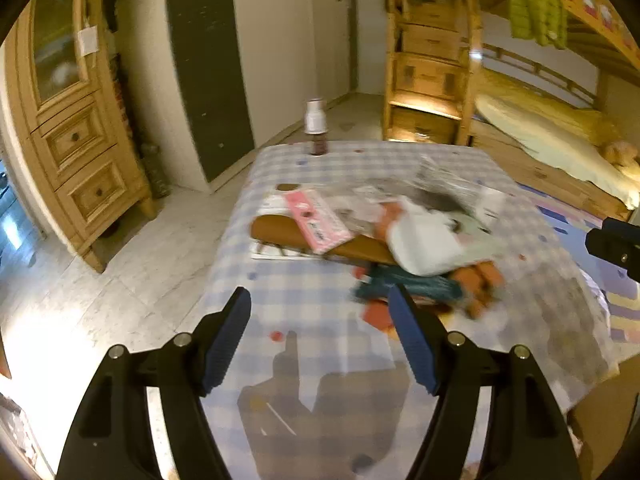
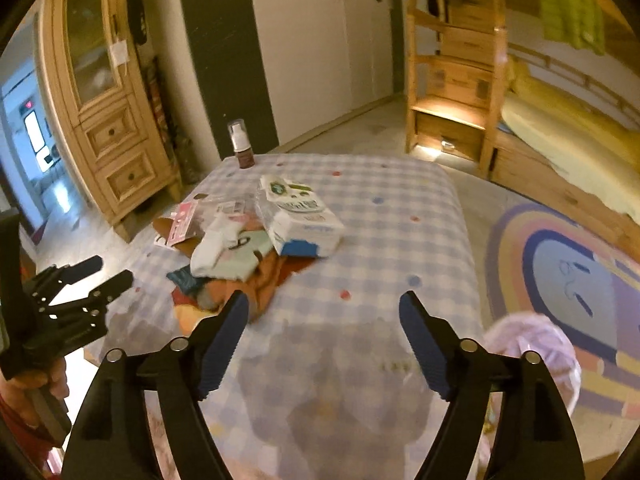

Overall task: Collect trash
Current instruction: 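Reach the right gripper to the white milk carton and grasp it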

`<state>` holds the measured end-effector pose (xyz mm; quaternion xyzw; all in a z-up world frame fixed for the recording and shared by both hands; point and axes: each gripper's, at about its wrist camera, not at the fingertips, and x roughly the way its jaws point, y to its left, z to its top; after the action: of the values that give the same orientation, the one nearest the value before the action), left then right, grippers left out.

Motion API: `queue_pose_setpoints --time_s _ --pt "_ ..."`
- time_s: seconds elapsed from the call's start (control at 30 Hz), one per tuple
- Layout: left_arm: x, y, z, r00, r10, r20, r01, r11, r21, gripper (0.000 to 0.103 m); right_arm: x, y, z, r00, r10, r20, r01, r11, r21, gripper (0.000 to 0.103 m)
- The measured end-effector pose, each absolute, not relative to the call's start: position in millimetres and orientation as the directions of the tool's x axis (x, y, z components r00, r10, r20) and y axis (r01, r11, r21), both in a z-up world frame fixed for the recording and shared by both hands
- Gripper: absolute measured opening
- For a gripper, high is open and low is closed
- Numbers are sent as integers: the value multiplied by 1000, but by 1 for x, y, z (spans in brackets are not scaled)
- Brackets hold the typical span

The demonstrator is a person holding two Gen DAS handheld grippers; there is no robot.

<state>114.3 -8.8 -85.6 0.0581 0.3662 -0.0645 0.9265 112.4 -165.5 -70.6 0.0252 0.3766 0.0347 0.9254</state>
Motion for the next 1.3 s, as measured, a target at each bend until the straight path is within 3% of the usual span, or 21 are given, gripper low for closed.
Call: queue_pose_setpoints --time_s 0.2,0.33,0.7,0.73,0.83,1.03,1.17,1.3 --pt "146 -3 -87 724 -46 -688 127 990 67 69 154 -156 -83 690 104 -717 -83 994 64 79" --pt "164 -8 -90 719 -40 -693 131 988 80 69 180 -156 -91 681 145 -717 -105 989 101 87" --pt "186 -20 -101 699 -41 -714 161 982 102 69 225 -170 -118 609 280 -742 -128 958 257 86" --pt "185 -21 -101 697 -42 -716 164 981 102 69 223 -168 -117 614 270 -741 -131 961 242 79" --pt "179 -24 -100 695 -51 -718 175 980 100 69 213 -166 -111 629 256 -734 -137 966 220 73" --pt "158 -43 -90 681 -155 -715 266 963 44 69 175 -164 -89 695 107 -711 -80 994 72 72" --pt "144 -69 -85 644 -266 -717 377 926 -5 59 144 -178 -75 727 -2 -686 -5 1000 -8 72" --pt "134 -104 -83 640 -301 -708 442 897 19 59 121 -197 -66 742 -52 -669 50 999 -22 72"
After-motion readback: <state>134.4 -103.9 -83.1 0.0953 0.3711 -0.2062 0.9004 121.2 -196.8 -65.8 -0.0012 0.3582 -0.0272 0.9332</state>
